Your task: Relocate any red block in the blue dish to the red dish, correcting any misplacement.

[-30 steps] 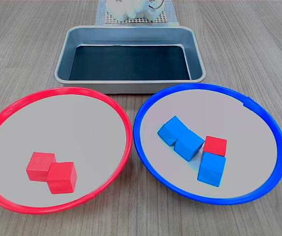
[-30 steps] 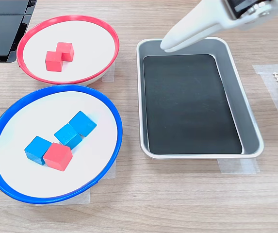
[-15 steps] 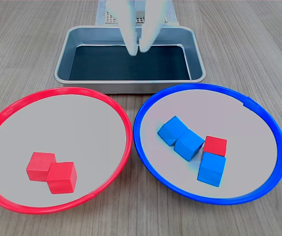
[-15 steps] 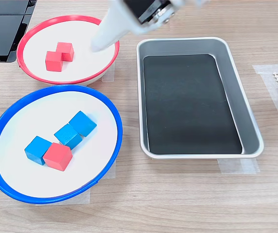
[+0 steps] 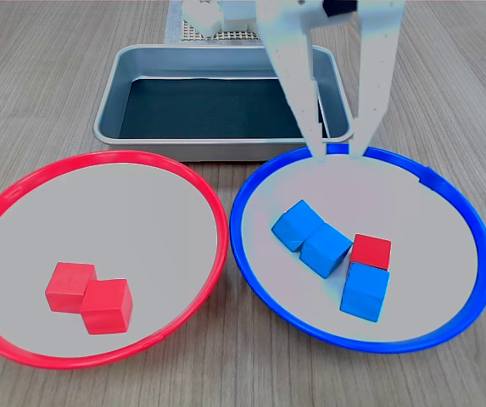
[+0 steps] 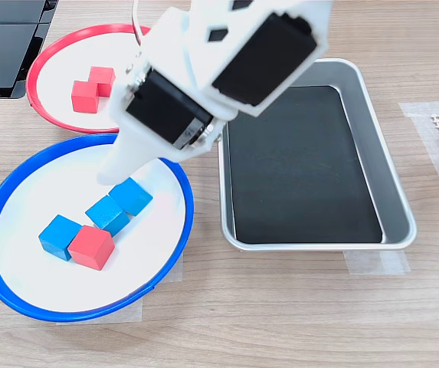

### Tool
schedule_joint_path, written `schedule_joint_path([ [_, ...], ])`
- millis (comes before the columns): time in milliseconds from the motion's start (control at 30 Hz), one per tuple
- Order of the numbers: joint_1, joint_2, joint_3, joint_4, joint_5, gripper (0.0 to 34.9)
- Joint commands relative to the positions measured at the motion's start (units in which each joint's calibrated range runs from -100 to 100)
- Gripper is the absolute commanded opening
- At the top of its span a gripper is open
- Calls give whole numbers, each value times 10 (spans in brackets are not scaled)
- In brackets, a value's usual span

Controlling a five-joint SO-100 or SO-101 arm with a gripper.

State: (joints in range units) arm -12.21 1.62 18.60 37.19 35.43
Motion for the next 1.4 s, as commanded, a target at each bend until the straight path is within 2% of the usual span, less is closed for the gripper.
schedule_joint_path([
  [0, -16, 11, -28, -8, 7, 99],
  [67, -21, 31, -29, -8, 12, 130],
  [200, -25, 51, -33, -8, 14, 149],
  [700, -38, 148, -108, 5, 13, 150],
  [1367, -17, 240, -215, 24, 11, 151],
])
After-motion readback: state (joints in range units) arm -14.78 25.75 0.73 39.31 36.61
